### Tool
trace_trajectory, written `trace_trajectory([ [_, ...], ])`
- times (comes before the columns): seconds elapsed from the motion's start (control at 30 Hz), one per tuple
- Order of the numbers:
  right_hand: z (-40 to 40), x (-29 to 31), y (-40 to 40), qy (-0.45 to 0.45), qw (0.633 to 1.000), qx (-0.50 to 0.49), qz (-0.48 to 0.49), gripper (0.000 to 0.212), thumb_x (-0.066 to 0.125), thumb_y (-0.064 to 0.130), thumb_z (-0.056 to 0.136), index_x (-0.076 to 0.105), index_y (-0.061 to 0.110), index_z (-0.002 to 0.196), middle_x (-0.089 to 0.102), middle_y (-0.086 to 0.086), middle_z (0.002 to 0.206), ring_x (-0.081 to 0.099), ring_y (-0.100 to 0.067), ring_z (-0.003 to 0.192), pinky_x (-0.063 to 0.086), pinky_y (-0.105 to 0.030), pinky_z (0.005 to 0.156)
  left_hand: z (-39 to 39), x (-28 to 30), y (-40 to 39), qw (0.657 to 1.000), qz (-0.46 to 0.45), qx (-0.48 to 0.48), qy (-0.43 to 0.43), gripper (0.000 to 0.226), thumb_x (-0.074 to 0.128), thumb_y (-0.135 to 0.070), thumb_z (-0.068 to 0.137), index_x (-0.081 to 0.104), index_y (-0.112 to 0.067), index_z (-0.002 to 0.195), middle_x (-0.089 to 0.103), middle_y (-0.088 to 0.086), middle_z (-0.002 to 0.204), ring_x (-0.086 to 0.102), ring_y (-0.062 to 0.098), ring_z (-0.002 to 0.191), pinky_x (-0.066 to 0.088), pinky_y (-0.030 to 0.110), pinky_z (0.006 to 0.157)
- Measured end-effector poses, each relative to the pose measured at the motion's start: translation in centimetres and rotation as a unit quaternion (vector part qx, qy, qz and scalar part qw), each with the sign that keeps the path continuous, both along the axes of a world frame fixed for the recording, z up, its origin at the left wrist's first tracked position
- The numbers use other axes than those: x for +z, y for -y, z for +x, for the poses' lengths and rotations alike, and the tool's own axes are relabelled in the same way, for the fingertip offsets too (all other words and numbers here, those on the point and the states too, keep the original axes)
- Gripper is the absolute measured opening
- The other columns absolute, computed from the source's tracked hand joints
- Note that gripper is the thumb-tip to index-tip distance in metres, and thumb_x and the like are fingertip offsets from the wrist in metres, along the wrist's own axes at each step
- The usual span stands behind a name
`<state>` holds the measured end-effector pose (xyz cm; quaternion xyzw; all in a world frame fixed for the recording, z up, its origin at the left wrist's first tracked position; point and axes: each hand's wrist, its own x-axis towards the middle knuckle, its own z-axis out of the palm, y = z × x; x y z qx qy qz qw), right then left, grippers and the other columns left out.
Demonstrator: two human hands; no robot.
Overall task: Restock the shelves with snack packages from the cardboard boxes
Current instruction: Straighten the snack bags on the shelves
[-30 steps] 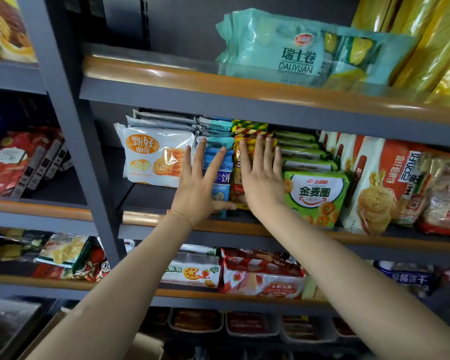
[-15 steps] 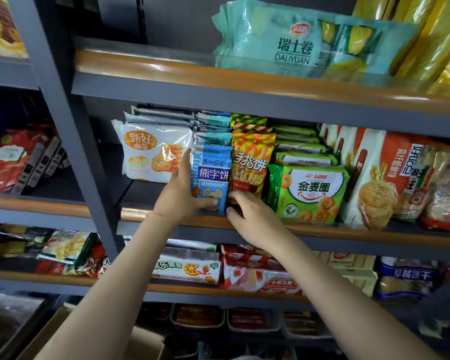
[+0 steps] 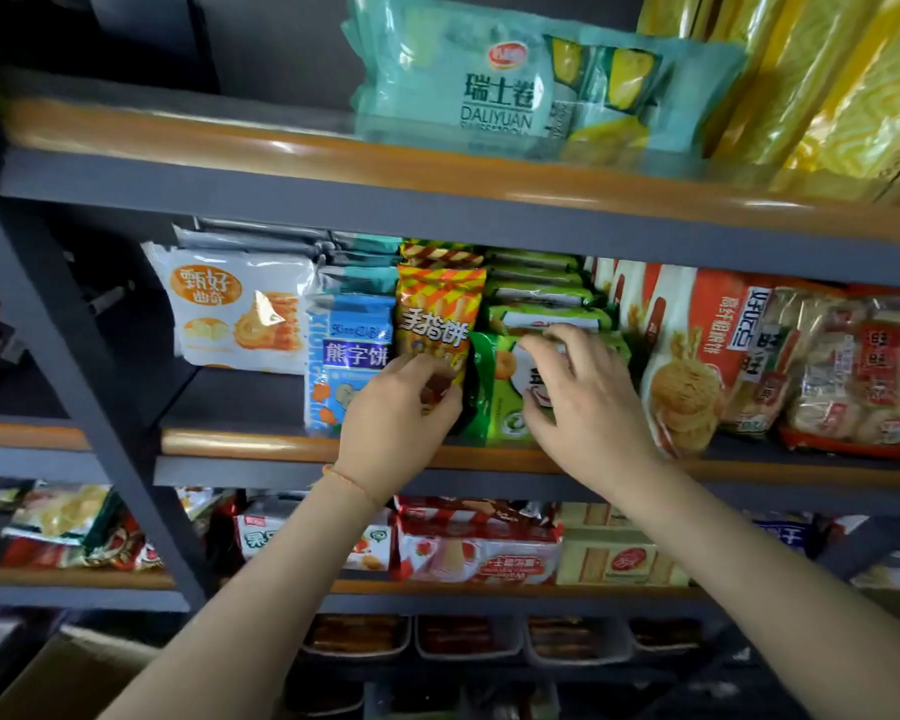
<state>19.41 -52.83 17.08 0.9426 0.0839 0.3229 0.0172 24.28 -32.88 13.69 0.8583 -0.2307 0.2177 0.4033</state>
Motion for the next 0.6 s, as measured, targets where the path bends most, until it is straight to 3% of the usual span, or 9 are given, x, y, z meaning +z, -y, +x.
trace_trajectory([
  [0.07, -0.4, 0.1, 2.3, -0.031, 0.998, -0.030, -0.052, 0.061, 0.077, 0.024, 0.079, 0.053, 0.010, 0.134, 0.053, -0.020, 0.132, 0.055, -0.039, 0.114, 0.047, -0.052, 0.096, -0.2, -0.1, 1.9, 0.999, 0.013, -0.002, -0.053, 0.034, 0.063, -0.040, 0.094, 0.067, -0.016, 0.119, 0.069, 0.002, 0.105, 0.065, 0.022, 0.092, 0.056, 0.040, 0.074],
  [0.17, -0.4, 0.1, 4.9, -0.079, 0.992, -0.056, -0.079, 0.084, 0.083, 0.035, 0.074, 0.044, 0.010, 0.144, 0.048, -0.023, 0.141, 0.051, -0.042, 0.124, 0.041, -0.054, 0.106, -0.5, 0.2, 4.6, 0.989, 0.022, 0.007, -0.148, 0.050, 0.070, -0.042, 0.092, 0.056, -0.014, 0.131, 0.069, 0.004, 0.108, 0.067, 0.024, 0.094, 0.058, 0.043, 0.079],
  [0.3, 0.7, 0.0, 6.6, -0.113, 0.988, -0.061, -0.090, 0.102, 0.076, 0.053, 0.079, 0.025, 0.012, 0.155, 0.034, -0.025, 0.153, 0.034, -0.044, 0.142, 0.027, -0.054, 0.117, -0.2, 0.3, 6.9, 0.980, 0.069, 0.064, -0.173, 0.076, 0.078, -0.050, 0.083, 0.043, -0.011, 0.138, 0.065, 0.009, 0.123, 0.064, 0.031, 0.108, 0.054, 0.038, 0.080],
  [0.43, 1.8, 0.1, 7.2, -0.124, 0.986, -0.037, -0.109, 0.116, 0.069, 0.067, 0.077, 0.008, 0.013, 0.159, 0.019, -0.025, 0.161, 0.018, -0.041, 0.150, 0.016, -0.055, 0.120, 0.3, 0.1, 7.5, 0.970, 0.104, 0.092, -0.199, 0.100, 0.078, -0.054, 0.081, 0.026, -0.010, 0.155, 0.056, 0.012, 0.144, 0.057, 0.033, 0.126, 0.050, 0.040, 0.090],
  [0.53, 2.8, 0.8, 7.2, -0.147, 0.979, -0.014, -0.142, 0.125, 0.066, 0.071, 0.075, -0.010, 0.017, 0.158, 0.003, -0.023, 0.165, 0.004, -0.039, 0.153, 0.002, -0.055, 0.122, 1.0, -0.2, 7.5, 0.965, 0.115, 0.099, -0.212, 0.097, 0.078, -0.059, 0.079, 0.036, -0.012, 0.153, 0.063, 0.010, 0.136, 0.060, 0.031, 0.120, 0.055, 0.041, 0.086],
  [0.6, 3.4, 0.9, 7.2, -0.164, 0.972, -0.016, -0.165, 0.132, 0.066, 0.075, 0.071, -0.018, 0.017, 0.156, -0.002, -0.023, 0.165, 0.000, -0.041, 0.152, 0.004, -0.058, 0.122, 1.2, -0.4, 7.4, 0.965, 0.108, 0.102, -0.214, 0.092, 0.078, -0.061, 0.077, 0.044, -0.014, 0.148, 0.067, 0.007, 0.130, 0.063, 0.029, 0.115, 0.057, 0.041, 0.084],
])
